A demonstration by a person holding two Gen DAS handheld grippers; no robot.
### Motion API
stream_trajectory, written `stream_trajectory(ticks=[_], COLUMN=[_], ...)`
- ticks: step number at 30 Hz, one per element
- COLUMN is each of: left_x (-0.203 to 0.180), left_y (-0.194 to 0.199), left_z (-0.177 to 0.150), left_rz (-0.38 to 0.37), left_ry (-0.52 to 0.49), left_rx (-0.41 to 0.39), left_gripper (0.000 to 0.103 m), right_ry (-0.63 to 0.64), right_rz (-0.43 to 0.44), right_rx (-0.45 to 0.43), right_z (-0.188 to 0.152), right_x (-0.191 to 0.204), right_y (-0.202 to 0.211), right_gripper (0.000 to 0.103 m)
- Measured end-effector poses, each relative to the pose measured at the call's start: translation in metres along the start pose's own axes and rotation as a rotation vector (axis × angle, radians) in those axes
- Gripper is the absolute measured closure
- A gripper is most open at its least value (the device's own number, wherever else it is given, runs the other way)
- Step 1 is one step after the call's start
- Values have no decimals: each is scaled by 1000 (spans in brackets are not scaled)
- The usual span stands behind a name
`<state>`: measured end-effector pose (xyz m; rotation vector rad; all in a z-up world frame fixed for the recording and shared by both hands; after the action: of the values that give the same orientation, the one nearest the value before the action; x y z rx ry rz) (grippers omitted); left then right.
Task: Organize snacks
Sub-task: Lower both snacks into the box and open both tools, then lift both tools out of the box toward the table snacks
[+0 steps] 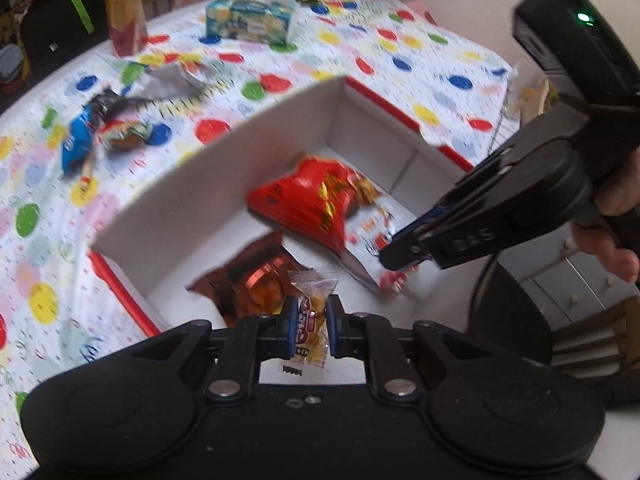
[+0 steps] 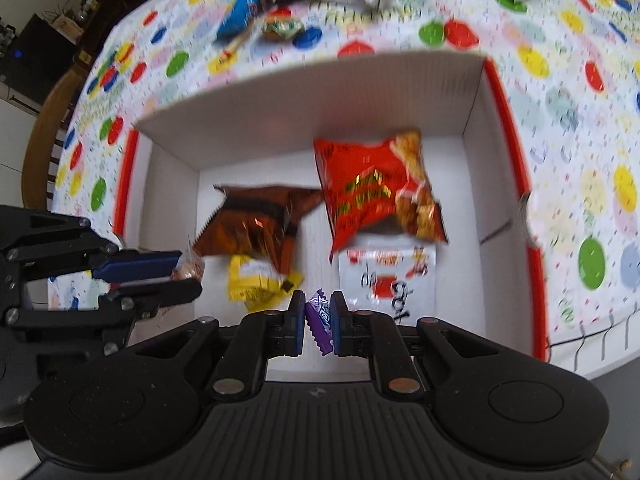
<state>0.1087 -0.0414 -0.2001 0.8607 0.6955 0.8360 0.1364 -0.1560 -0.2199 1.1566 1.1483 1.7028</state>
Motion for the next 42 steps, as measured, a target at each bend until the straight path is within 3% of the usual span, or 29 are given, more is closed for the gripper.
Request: stream_trajectory(ticks=[15,27,33,39,41,42], left_x=[-11,-11,-14,-17,-17,-17], left_y=[-35,-43,-33,-14,-6,-2], left_z=[-33,-38,-36,-32,-29,-28], left_rz=[19,14,-16,-9,-6,-6], left_ry=[-11,1,23,18,19,23], left_rx=[135,150,122,68,46,36], left_gripper=[92,85,72,54,51,50], right_ry=[-51,-74,-60,-46,-42,-39], right_rz=[-9,-5,-10,-10,-8,-5], right_rx=[70,53,14,-30,-45,-51], right_z=[-22,-25,-22,-16,-15,-14], right_x=[-3,-6,-4,-2,-1,1], right_y=[-36,-30,-11,11,19,22], right_gripper=[90,89,74,73,64,54])
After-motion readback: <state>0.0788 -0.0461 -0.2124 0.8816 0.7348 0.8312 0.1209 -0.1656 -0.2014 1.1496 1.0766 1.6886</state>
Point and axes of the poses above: each gripper's, at about its wrist camera, not at the fingertips, and y roughly against the way its jaws point, x to its left, z to its top, the point moved 9 cm from there along -y, roughly the way its jaws point, and after that the axes turned 3 degrees about -x, right-handed, at the moved point
